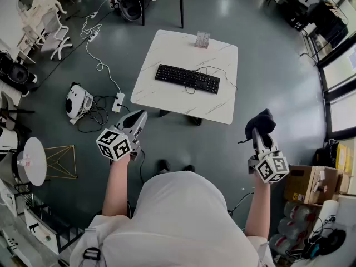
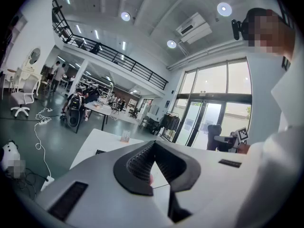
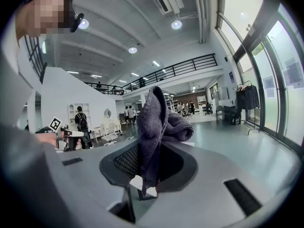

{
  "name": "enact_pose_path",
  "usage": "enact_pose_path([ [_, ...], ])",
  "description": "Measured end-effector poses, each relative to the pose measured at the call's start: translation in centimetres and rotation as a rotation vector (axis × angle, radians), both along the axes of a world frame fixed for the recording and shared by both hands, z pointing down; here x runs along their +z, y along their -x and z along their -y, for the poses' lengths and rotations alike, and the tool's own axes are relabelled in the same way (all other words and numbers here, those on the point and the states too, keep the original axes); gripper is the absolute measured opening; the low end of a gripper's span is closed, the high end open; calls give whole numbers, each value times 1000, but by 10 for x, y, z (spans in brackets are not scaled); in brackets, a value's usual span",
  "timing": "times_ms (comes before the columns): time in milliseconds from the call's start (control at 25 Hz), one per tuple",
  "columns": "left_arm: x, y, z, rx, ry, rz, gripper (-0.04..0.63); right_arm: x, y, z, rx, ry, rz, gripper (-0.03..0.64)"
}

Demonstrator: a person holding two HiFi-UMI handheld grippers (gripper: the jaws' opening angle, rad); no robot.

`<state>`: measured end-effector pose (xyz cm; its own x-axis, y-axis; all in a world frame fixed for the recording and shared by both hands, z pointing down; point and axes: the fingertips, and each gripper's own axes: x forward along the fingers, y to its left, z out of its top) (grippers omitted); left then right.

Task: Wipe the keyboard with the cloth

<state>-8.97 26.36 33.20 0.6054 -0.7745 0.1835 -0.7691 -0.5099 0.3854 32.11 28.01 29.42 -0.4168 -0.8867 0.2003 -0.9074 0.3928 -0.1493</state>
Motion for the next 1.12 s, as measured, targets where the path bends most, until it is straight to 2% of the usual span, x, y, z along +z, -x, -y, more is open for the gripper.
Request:
enact_pose_path([
  [520,6,6,0,14,9,0,14,1,11,-3,3,2,-2,94],
  [720,9,10,0,22,17,0,14,1,16,-5,7,13,27,95],
  [1120,20,30,-2,45,42,-4,14,9,42,-14,13,36,10,95],
])
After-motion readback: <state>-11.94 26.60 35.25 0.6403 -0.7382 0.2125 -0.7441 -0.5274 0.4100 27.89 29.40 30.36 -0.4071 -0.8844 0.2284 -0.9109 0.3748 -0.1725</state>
